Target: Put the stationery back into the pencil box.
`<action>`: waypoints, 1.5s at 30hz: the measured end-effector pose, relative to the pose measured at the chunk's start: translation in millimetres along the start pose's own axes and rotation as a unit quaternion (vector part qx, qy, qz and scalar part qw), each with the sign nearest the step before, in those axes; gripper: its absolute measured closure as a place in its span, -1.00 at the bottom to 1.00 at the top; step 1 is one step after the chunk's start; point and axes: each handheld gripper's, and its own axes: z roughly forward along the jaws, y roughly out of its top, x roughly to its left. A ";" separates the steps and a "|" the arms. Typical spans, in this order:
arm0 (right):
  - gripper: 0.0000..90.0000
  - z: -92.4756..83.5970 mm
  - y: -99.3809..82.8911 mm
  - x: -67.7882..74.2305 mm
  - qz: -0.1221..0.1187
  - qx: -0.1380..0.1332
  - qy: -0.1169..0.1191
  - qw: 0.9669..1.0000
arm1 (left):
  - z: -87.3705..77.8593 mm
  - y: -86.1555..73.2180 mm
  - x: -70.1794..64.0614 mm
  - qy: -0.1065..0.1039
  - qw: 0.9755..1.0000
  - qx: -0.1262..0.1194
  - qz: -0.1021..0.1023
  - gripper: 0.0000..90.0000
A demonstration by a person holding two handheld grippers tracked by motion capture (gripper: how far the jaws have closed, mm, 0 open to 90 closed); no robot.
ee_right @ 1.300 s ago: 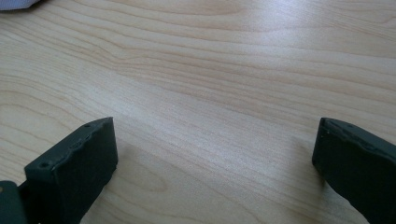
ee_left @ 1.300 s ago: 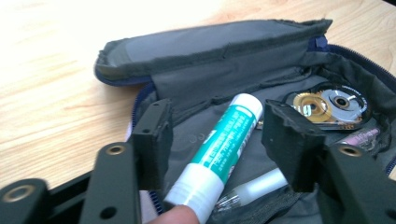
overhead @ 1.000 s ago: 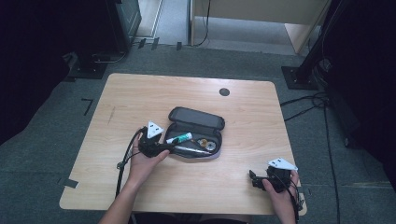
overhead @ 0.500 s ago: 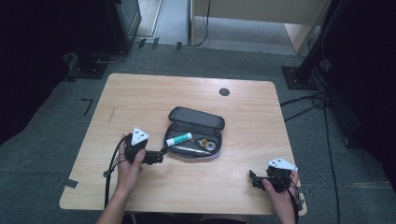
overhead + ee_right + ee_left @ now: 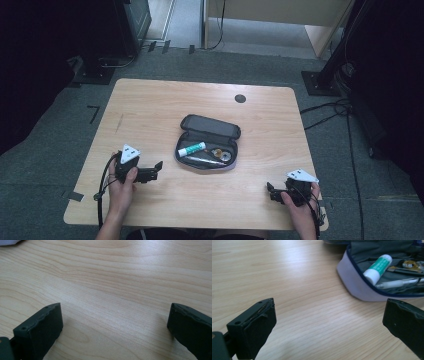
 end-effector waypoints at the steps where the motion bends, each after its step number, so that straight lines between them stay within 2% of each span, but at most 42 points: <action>1: -1.00 0.1 0.0 -0.1 -0.001 0.000 0.000 1.000 | -1.5 -2.2 2.4 0.002 1.000 0.000 -0.002 -1.00; 15: -1.00 0.1 0.0 -0.1 -0.001 0.000 0.000 1.000 | -19.6 -41.1 33.3 0.034 0.999 0.015 -0.036 -1.00; 19: -1.00 0.1 0.0 -0.1 -0.001 -0.001 0.000 1.000 | -25.4 -48.6 38.6 0.043 0.998 0.022 -0.034 -1.00; 24: -1.00 0.0 0.0 0.0 0.000 0.000 0.000 1.000 | -32.4 -54.9 44.0 0.065 0.997 0.029 -0.025 -1.00; 39: -1.00 -0.1 -0.1 0.1 -0.001 0.000 -0.001 1.000 | -61.7 -75.0 75.2 0.112 0.992 0.051 -0.035 -1.00; 42: -1.00 -0.1 -0.1 0.1 -0.001 0.000 -0.001 1.000 | -67.1 -78.8 80.1 0.109 0.992 0.054 -0.042 -1.00; 44: -1.00 -0.1 -0.2 0.2 -0.002 -0.001 -0.002 1.000 | -66.7 -81.0 81.9 0.109 0.991 0.072 -0.039 -1.00; 45: -1.00 -0.1 -0.1 0.2 -0.005 -0.001 -0.002 1.000 | -66.5 -82.4 81.0 0.114 0.990 0.073 -0.031 -1.00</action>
